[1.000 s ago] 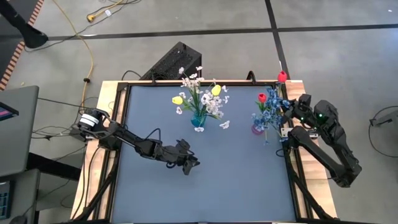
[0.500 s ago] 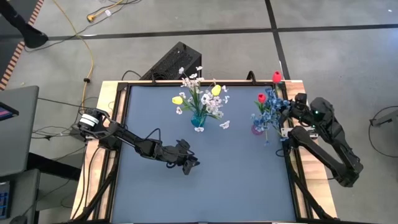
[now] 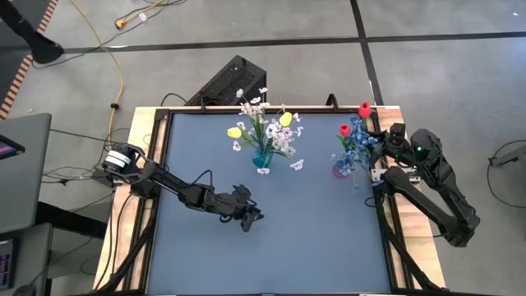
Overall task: Sort flowers into vase by color
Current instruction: Put the red flower into the violet vase
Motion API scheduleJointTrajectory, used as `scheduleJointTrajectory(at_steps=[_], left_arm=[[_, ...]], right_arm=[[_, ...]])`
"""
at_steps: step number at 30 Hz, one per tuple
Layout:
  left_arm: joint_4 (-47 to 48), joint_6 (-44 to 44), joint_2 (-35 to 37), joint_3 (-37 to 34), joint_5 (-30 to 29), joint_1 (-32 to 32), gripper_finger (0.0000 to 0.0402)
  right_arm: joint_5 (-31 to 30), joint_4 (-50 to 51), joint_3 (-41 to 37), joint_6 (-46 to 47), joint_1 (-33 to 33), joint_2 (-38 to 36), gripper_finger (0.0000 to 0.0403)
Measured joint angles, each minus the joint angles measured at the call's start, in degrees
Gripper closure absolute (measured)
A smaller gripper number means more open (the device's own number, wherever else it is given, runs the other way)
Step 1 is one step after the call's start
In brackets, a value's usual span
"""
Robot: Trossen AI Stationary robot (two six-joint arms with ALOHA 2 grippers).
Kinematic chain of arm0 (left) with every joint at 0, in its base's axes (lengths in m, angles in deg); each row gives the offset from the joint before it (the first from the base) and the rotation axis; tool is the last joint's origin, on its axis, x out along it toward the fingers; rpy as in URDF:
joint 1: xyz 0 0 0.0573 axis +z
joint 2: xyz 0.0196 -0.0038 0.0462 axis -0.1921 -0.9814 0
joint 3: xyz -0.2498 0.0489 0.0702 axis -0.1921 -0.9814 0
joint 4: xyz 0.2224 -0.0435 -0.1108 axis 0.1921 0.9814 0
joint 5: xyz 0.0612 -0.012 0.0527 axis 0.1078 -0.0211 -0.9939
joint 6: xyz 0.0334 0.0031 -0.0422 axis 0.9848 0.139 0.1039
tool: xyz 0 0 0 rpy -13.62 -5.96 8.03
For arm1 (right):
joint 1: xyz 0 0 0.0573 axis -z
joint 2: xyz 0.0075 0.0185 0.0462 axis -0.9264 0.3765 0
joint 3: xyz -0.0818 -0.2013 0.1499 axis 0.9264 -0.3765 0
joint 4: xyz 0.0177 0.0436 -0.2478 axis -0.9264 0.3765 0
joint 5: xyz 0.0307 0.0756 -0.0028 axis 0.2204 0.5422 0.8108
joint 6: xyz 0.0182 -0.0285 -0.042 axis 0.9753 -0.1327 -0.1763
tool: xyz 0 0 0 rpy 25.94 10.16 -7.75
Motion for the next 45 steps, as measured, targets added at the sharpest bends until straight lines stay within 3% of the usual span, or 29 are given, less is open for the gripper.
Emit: scheduleJointTrajectory(at_steps=[7, 15, 27, 36, 41, 45], left_arm=[[0.0, 0.0, 0.0, 0.0, 0.4, 0.0, 0.0262], [0.2, 0.6, 0.0, 0.0, 0.4, 0.0, 0.0262], [0.4, 0.7, 0.0, 0.0, 0.3, 0.0, 0.0262], [0.4, 1.0, 0.0, 0.0, 0.3, 0.0, 0.0262], [0.4, 2.2, 0.0, 0.0, -0.3, 0.0, 0.0262], [0.5, 2.2, 0.0, 0.0, -0.5, 0.0, 0.0262]], right_arm=[[1.3, 1.1, 1.7, -2.6, 0.0, 0.0, 0.0245], [1.3, 9.3, 6.9, -5.0, 0.0, 2.2, 0.0244], [1.3, 10.2, 8.5, -7.1, 0.0, 9.5, 0.0243], [1.3, 11.5, 16.2, -10.1, 0.0, 12.3, 0.0244], [1.2, 11.9, 17.6, -10.3, 0.0, 13.6, 0.0261], [1.1, 12.5, 17.7, -10.9, 0.0, 14.7, 0.0302]])
